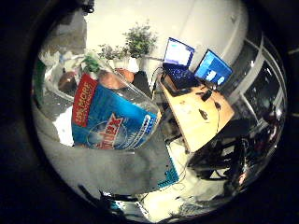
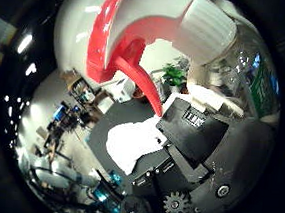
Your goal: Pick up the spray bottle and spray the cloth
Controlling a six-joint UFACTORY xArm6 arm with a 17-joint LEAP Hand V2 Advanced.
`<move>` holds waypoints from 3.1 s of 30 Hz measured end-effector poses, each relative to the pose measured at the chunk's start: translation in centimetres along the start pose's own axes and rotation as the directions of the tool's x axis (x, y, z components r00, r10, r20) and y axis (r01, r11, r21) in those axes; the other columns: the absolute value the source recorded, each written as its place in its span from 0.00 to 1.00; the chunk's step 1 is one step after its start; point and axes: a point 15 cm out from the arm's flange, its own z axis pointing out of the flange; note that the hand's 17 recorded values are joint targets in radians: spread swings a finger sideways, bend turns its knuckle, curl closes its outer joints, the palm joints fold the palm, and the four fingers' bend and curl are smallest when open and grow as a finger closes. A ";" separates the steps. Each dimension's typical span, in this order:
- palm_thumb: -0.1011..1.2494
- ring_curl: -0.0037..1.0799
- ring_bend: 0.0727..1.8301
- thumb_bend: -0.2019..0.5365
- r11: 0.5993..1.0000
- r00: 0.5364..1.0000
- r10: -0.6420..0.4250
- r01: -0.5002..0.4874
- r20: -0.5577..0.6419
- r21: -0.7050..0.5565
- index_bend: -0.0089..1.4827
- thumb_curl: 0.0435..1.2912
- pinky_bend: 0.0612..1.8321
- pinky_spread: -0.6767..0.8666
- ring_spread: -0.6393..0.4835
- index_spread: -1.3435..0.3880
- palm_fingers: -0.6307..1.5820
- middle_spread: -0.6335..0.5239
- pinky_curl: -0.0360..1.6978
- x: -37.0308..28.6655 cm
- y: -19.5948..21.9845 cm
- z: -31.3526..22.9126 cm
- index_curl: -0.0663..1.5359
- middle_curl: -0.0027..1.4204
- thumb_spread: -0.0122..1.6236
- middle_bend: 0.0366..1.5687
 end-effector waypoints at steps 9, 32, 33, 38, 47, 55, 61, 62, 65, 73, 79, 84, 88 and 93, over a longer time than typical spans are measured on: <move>0.82 0.54 0.79 0.25 0.989 0.990 -0.138 0.140 0.044 -0.047 0.78 0.78 0.70 0.23 0.39 0.61 0.83 0.39 0.38 -11.2 -0.4 6.9 0.49 0.53 0.35 0.84; 0.82 0.54 0.79 0.25 0.944 0.946 -0.323 0.319 -0.032 -0.087 0.77 0.78 0.70 0.23 0.39 0.62 0.83 0.39 0.38 -17.3 -1.9 15.2 0.49 0.53 0.35 0.84; 0.82 0.54 0.79 0.25 0.945 0.946 -0.322 0.318 -0.044 -0.071 0.77 0.78 0.70 0.23 0.39 0.62 0.83 0.39 0.38 -17.0 -3.1 14.6 0.49 0.53 0.35 0.84; 0.82 0.54 0.79 0.25 0.954 0.947 -0.297 0.300 -0.125 0.012 0.77 0.78 0.70 0.23 0.39 0.62 0.83 0.39 0.39 -13.6 -9.3 8.8 0.48 0.53 0.34 0.84; 0.82 0.54 0.79 0.25 0.952 0.944 -0.289 0.300 -0.158 0.053 0.77 0.78 0.70 0.23 0.39 0.62 0.83 0.39 0.39 -11.9 -11.5 4.8 0.48 0.53 0.34 0.84; 0.82 0.54 0.79 0.25 0.919 0.920 -0.390 0.387 -0.041 -0.069 0.77 0.77 0.70 0.23 0.39 0.62 0.83 0.39 0.39 -18.7 -3.0 8.6 0.48 0.53 0.34 0.83; 0.82 0.54 0.79 0.25 0.892 0.905 -0.424 0.424 0.032 -0.156 0.77 0.77 0.70 0.23 0.39 0.62 0.83 0.39 0.39 -22.8 4.3 11.1 0.48 0.53 0.34 0.83; 0.82 0.54 0.79 0.25 0.888 0.903 -0.428 0.427 0.036 -0.173 0.77 0.77 0.70 0.23 0.39 0.62 0.83 0.39 0.39 -22.9 5.3 11.7 0.48 0.53 0.34 0.84; 0.82 0.54 0.79 0.25 0.877 0.899 -0.436 0.435 0.042 -0.202 0.78 0.77 0.70 0.23 0.39 0.62 0.83 0.39 0.39 -22.9 7.3 12.7 0.48 0.53 0.34 0.84; 0.82 0.54 0.79 0.25 0.910 0.916 -0.401 0.398 0.002 -0.118 0.77 0.77 0.70 0.23 0.39 0.62 0.83 0.39 0.39 -21.6 1.5 10.2 0.48 0.53 0.34 0.83; 0.82 0.54 0.79 0.25 0.935 0.934 -0.354 0.353 -0.046 -0.039 0.77 0.77 0.70 0.23 0.39 0.62 0.83 0.39 0.39 -19.8 -4.9 7.0 0.48 0.53 0.34 0.83; 0.81 0.54 0.79 0.25 0.948 0.948 -0.319 0.318 -0.024 -0.017 0.78 0.77 0.70 0.23 0.39 0.62 0.83 0.39 0.39 -20.0 -6.8 5.7 0.48 0.53 0.33 0.83; 0.81 0.54 0.79 0.25 0.968 0.964 -0.243 0.248 0.110 -0.034 0.77 0.77 0.69 0.23 0.39 0.62 0.83 0.38 0.38 -21.8 -6.2 5.4 0.48 0.53 0.33 0.83; 0.81 0.54 0.79 0.25 0.982 0.925 -0.149 0.179 0.349 -0.056 0.77 0.77 0.70 0.23 0.39 0.61 0.83 0.38 0.38 -26.6 -5.1 4.7 0.48 0.53 0.35 0.84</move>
